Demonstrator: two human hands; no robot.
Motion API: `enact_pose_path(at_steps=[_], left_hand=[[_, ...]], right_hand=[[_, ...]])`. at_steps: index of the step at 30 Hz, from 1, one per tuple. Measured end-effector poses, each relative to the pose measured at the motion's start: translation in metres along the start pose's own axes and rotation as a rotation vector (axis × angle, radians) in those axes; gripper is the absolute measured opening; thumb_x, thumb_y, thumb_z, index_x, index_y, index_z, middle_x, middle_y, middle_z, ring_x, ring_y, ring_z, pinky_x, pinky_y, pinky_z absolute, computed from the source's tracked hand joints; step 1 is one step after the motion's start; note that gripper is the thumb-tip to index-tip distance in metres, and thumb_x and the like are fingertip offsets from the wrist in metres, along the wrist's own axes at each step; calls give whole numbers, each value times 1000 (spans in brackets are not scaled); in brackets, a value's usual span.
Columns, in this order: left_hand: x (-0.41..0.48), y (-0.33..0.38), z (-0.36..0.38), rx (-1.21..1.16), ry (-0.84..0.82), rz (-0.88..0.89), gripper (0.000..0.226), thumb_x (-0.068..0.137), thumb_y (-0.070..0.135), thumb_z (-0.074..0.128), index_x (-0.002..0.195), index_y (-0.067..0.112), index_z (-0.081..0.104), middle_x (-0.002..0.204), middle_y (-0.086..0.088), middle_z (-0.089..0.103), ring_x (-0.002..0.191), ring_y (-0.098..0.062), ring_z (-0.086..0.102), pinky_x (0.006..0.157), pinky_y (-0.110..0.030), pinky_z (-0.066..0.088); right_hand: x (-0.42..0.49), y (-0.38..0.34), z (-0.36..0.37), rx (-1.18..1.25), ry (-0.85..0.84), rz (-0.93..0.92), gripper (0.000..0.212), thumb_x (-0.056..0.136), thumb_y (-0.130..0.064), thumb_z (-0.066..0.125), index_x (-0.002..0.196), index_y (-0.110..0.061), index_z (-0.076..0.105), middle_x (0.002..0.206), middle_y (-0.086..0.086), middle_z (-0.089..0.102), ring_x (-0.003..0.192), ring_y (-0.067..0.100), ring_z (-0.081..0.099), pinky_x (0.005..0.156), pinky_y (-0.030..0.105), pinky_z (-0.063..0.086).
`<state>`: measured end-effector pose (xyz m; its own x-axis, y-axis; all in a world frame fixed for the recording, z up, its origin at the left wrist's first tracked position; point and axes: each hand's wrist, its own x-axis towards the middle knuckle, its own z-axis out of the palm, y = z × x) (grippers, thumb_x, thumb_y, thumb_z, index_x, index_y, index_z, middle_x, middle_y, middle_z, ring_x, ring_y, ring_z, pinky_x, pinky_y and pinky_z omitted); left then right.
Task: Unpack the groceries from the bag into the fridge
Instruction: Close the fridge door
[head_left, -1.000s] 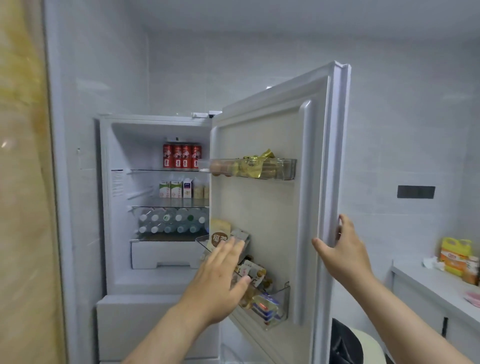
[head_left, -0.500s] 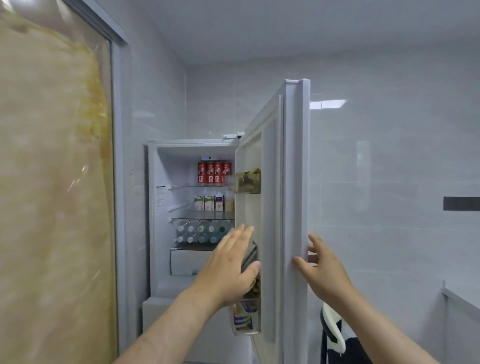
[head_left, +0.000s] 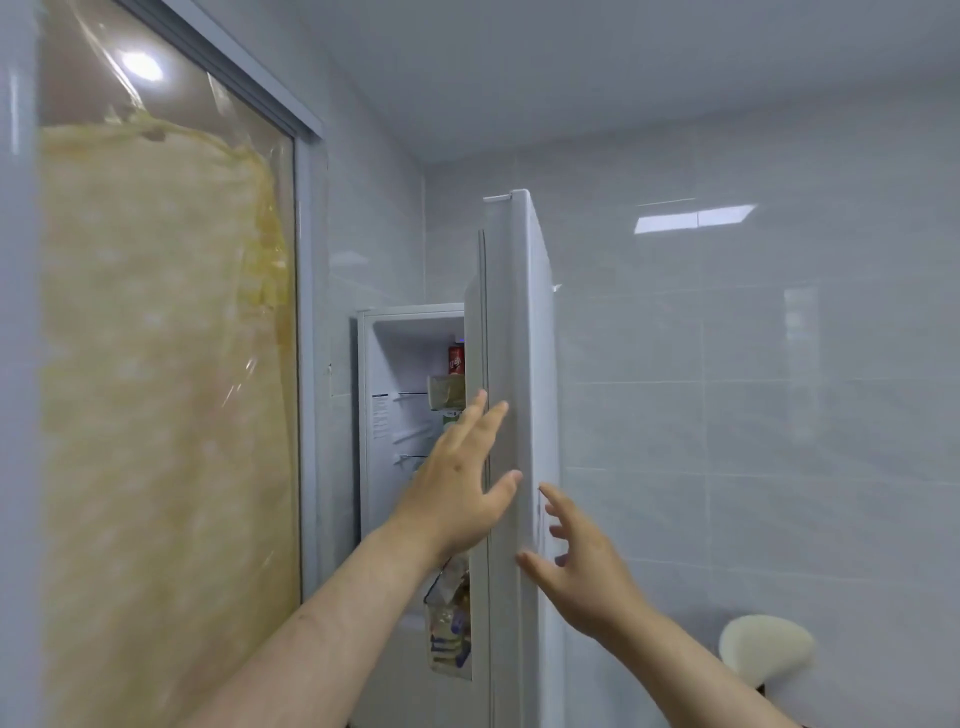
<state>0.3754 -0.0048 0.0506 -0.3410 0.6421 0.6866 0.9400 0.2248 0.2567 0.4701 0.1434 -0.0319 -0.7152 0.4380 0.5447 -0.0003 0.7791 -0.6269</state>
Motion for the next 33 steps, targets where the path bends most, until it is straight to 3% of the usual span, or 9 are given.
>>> enact_pose_path(at_steps=[4, 10, 18, 27, 33], left_hand=[[-1, -12, -10, 25, 0, -40, 73, 97, 43, 51, 154, 40, 5, 161, 21, -11, 150, -7, 1, 120, -38, 19], [4, -34, -16, 57, 13, -134, 74, 95, 45, 52, 153, 41, 7, 162, 18, -3, 151, -15, 4, 121, -43, 19], [9, -64, -23, 65, 101, -211, 79, 93, 35, 59, 152, 42, 8, 163, 13, 6, 150, -12, 10, 120, -39, 21], [12, -128, -35, 87, 129, -200, 78, 95, 27, 55, 153, 41, 5, 162, 15, 5, 149, -9, 12, 117, -30, 19], [28, -185, -39, 2, 209, -262, 77, 92, 21, 55, 152, 43, 10, 160, 16, 16, 144, -15, 31, 115, -38, 34]], right_hand=[[11, -8, 13, -66, -57, -72, 77, 91, -47, 61, 152, -46, 14, 151, -19, 33, 133, 4, 40, 108, 31, 42], [23, -9, 22, -203, -199, -134, 69, 95, -42, 51, 152, -47, 12, 148, -19, 37, 130, 3, 41, 106, 28, 40], [50, -12, 23, -257, -123, -162, 68, 98, -36, 48, 156, -31, 12, 160, -13, 19, 147, 9, 20, 118, 27, 21], [99, -23, 48, -345, -98, -204, 69, 99, -35, 47, 157, -29, 9, 163, -9, 10, 150, 10, 6, 120, 28, 12], [142, -24, 78, -390, -103, -236, 68, 100, -34, 46, 157, -29, 8, 164, -8, 6, 150, 9, 2, 119, 27, 12]])
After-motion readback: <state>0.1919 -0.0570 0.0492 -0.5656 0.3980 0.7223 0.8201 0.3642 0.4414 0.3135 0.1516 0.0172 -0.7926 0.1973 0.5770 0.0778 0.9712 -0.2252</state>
